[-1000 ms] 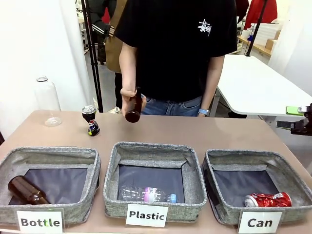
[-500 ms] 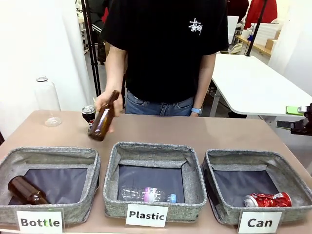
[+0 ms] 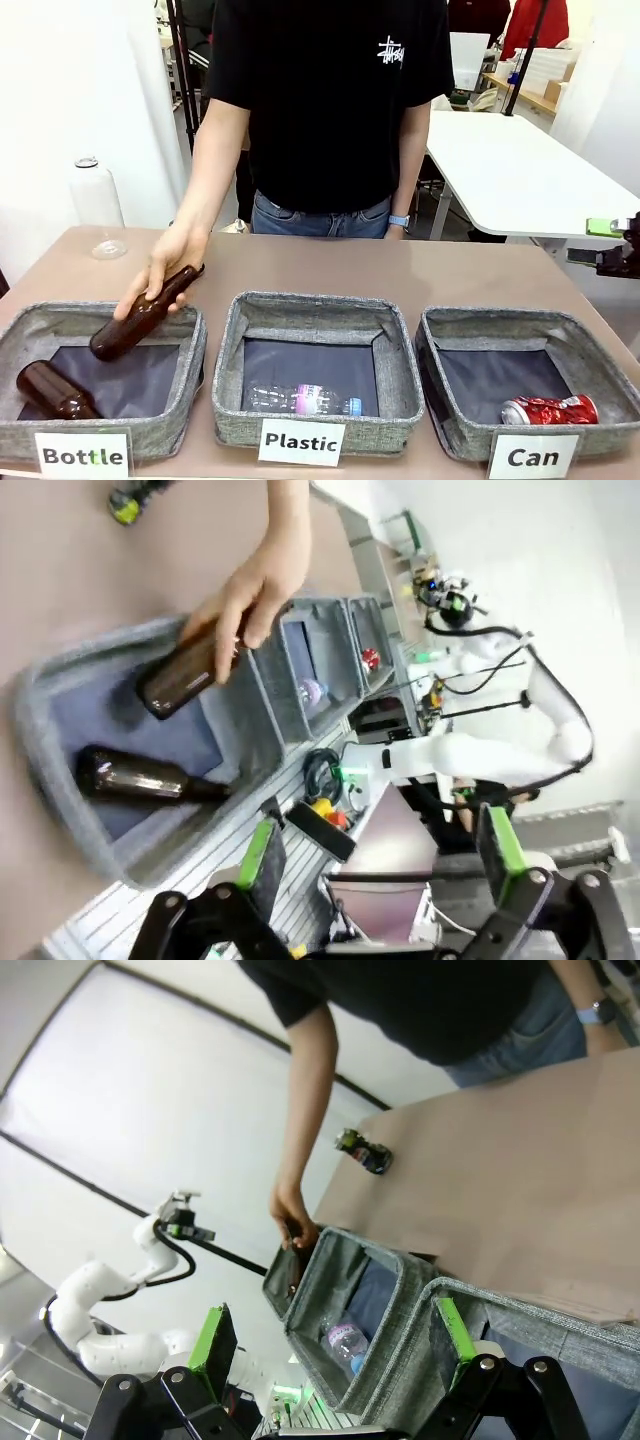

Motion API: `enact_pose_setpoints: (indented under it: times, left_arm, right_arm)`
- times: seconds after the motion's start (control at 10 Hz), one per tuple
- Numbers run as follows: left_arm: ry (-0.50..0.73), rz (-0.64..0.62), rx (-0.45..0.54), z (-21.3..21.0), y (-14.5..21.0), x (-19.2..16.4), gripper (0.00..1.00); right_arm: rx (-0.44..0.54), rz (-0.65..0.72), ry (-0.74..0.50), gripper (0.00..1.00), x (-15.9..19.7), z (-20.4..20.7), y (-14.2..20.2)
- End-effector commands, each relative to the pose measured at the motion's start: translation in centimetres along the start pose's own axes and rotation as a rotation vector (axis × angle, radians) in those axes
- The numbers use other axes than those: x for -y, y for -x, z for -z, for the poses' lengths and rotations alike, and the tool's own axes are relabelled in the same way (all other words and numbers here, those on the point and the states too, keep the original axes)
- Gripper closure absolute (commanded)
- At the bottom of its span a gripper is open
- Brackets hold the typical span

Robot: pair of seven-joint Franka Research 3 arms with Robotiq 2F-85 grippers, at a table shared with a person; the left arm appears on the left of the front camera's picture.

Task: Sort the can waste into the basket.
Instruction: Pick up the can waste from the table and place it in the right Fabric basket.

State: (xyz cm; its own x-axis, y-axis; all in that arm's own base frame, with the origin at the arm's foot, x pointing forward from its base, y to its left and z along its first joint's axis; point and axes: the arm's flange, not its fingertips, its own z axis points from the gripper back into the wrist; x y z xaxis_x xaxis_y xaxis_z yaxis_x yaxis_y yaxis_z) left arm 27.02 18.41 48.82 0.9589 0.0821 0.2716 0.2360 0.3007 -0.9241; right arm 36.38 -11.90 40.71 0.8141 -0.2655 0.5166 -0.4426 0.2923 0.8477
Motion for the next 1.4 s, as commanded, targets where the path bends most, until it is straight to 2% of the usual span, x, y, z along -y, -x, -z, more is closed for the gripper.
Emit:
enact_pose_setpoints:
  times: [0.0,0.1,0.3,0.8,1.0,1.2,1.3]
  left_arm:
    - [-0.034,0.018,0.074,-5.3,2.2,0.9,0.0]
    - [-0.062,-0.007,0.148,-7.1,3.1,0.7,0.0]
    - [-0.081,-0.044,0.224,-7.6,3.7,-0.1,0.0]
    - [-0.092,-0.061,0.21,-5.9,2.2,-0.1,0.0]
    - [-0.082,-0.028,0.184,-3.4,0.7,0.3,0.0]
    - [-0.126,-0.031,0.143,1.2,-1.6,0.5,0.0]
    - [-0.13,-0.037,0.09,3.7,-3.0,0.4,0.0]
  right_arm:
    - [-0.005,-0.016,-0.007,0.0,-0.1,-0.2,-0.2]
    - [-0.005,-0.016,-0.007,0.0,-0.1,-0.2,-0.2]
    - [-0.005,-0.016,-0.007,0.0,-0.1,-0.2,-0.2]
    - [-0.005,-0.016,-0.007,0.0,-0.1,-0.2,-0.2]
    - [-0.005,-0.016,-0.007,0.0,-0.1,-0.2,-0.2]
    - [-0.005,-0.016,-0.007,0.0,-0.1,-0.2,-0.2]
    - [-0.005,-0.016,-0.007,0.0,-0.1,-0.2,-0.2]
